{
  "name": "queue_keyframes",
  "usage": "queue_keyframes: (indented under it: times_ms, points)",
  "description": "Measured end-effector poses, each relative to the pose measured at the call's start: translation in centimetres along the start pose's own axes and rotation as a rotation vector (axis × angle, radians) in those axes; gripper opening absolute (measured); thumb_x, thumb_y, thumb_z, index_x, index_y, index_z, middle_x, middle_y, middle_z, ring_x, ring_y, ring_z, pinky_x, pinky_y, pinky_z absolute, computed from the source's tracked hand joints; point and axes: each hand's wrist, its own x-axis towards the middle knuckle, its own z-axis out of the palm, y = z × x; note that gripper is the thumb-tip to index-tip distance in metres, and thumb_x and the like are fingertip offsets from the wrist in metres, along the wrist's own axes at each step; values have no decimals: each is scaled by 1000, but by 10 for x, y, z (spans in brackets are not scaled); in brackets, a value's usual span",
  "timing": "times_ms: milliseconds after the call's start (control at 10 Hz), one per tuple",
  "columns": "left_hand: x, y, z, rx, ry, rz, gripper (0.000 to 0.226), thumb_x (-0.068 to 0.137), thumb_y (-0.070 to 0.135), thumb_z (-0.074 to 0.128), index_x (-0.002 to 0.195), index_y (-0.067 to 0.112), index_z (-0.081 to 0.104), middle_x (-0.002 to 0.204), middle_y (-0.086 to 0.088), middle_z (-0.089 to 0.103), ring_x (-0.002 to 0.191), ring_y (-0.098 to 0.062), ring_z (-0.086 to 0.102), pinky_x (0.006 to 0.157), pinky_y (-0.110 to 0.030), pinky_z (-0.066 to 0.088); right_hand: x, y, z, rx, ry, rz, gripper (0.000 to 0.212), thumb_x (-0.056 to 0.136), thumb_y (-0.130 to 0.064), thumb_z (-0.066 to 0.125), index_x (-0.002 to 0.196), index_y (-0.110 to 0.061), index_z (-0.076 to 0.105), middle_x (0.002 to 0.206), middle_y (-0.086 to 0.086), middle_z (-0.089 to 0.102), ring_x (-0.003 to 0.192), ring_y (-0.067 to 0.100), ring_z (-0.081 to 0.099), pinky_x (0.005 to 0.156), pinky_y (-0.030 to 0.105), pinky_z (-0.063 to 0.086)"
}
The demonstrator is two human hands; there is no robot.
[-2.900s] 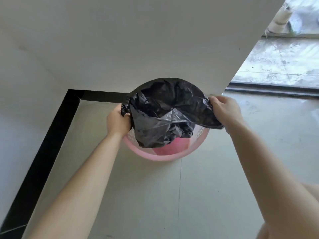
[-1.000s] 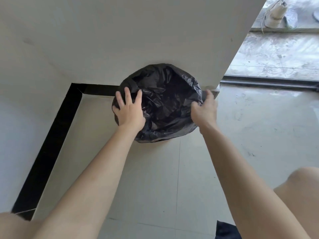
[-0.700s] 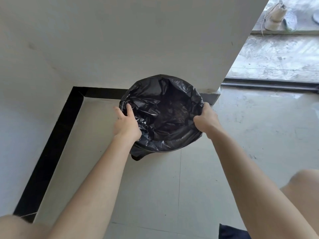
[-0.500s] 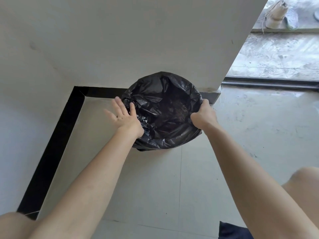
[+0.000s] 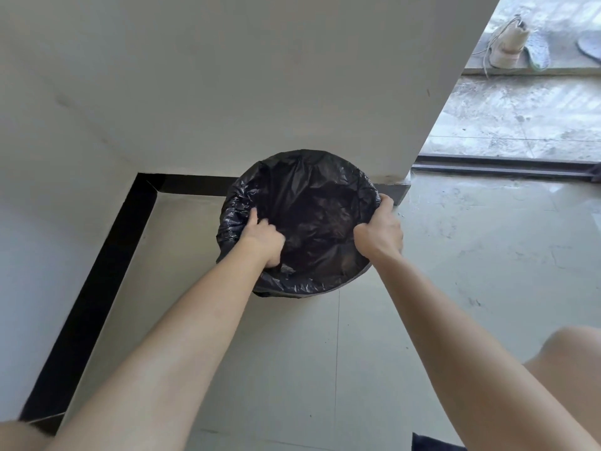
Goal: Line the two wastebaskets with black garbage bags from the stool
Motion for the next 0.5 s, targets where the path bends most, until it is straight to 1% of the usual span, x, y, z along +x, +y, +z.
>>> queue_keyframes:
  times_ms: [100,200,300,400,500]
  points:
    - [-23,4,-4,-437,592,-32,38,89,25,50,127,22,57,136,-7,52,134,-24,37,115,-54,15,-2,0,2,67,32,46,70,77,0,45,141,-27,33,80,-8,45,85,25,46,74,33,38]
    - [-50,14,5,-705,1105,-293,36,87,27,55,121,17,61,135,-12,52,132,-28,39,110,-50,29,-2,-1,9,165,91,107,68,77,-1,45,139,-27,35,96,-1,56,85,25,48,75,33,39]
    - [-57,29,15,-843,849,-455,48,93,43,44,133,18,53,149,-17,36,144,-32,17,114,-55,15,-9,-13,15,213,109,171,68,80,-3,47,142,-25,32,115,4,60,95,30,55,77,33,40]
    - [-49,28,25,-802,656,-468,52,94,45,35,133,18,55,153,-15,34,147,-30,3,116,-56,4,-7,-19,13,175,-74,52,72,86,-14,51,149,-18,18,136,11,50,116,33,53,93,39,44]
    - [-42,24,29,-783,666,-477,50,92,39,39,132,14,55,151,-18,35,147,-31,5,116,-56,5,-1,-28,-13,51,-293,107,101,85,-44,66,155,-15,-2,157,15,20,141,35,29,114,51,28]
